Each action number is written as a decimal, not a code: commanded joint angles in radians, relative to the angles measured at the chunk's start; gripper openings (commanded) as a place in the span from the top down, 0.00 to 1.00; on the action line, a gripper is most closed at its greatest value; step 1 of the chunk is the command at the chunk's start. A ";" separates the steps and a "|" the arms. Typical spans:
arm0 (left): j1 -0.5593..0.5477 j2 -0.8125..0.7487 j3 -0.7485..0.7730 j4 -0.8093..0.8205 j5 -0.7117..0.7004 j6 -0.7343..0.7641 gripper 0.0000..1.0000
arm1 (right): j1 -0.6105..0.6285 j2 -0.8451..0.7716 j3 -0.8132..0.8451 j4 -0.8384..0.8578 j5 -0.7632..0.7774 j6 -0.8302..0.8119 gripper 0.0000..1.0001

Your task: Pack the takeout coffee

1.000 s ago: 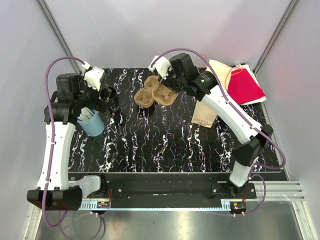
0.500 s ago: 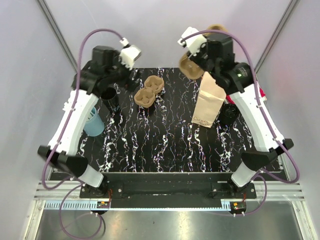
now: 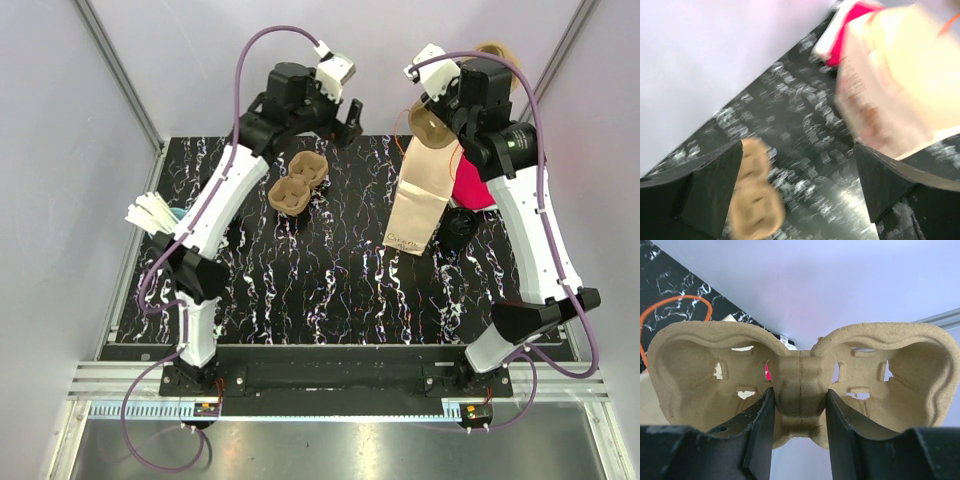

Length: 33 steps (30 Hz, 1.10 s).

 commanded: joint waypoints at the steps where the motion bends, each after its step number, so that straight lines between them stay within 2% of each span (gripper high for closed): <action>1: -0.028 0.109 0.112 0.214 0.120 -0.173 0.01 | -0.022 -0.056 -0.023 0.063 0.041 -0.067 0.63; 4: -0.059 0.185 0.205 0.266 0.163 -0.208 0.01 | -0.036 -0.089 -0.030 0.074 0.060 -0.061 0.63; 10: -0.080 0.245 0.199 0.297 0.128 -0.209 0.01 | -0.036 -0.156 -0.057 0.078 0.101 -0.042 0.63; 17: -0.081 0.309 0.237 0.338 0.186 -0.264 0.01 | -0.036 -0.199 -0.063 0.078 0.137 -0.033 0.63; 18: -0.082 0.314 0.240 0.344 0.186 -0.270 0.04 | -0.036 -0.202 -0.065 0.080 0.138 -0.030 0.63; 19: -0.082 0.317 0.242 0.346 0.186 -0.274 0.18 | -0.036 -0.208 -0.068 0.078 0.141 -0.027 0.63; 21: -0.084 0.323 0.237 0.347 0.187 -0.287 0.35 | -0.036 -0.213 -0.072 0.078 0.143 -0.023 0.63; 22: -0.084 0.324 0.234 0.347 0.187 -0.287 0.53 | -0.036 -0.214 -0.074 0.078 0.143 -0.022 0.64; 25: -0.085 0.320 0.234 0.346 0.189 -0.287 0.76 | -0.036 -0.216 -0.073 0.077 0.141 -0.019 0.64; 26: -0.085 0.312 0.234 0.341 0.187 -0.284 0.92 | -0.036 -0.216 -0.071 0.078 0.138 -0.019 0.64; 28: -0.090 0.298 0.231 0.317 0.174 -0.279 1.00 | -0.036 -0.213 -0.071 0.078 0.134 -0.015 0.64; 33: -0.090 0.193 0.153 0.237 0.143 -0.258 1.00 | -0.036 -0.210 -0.082 0.081 0.114 -0.003 0.64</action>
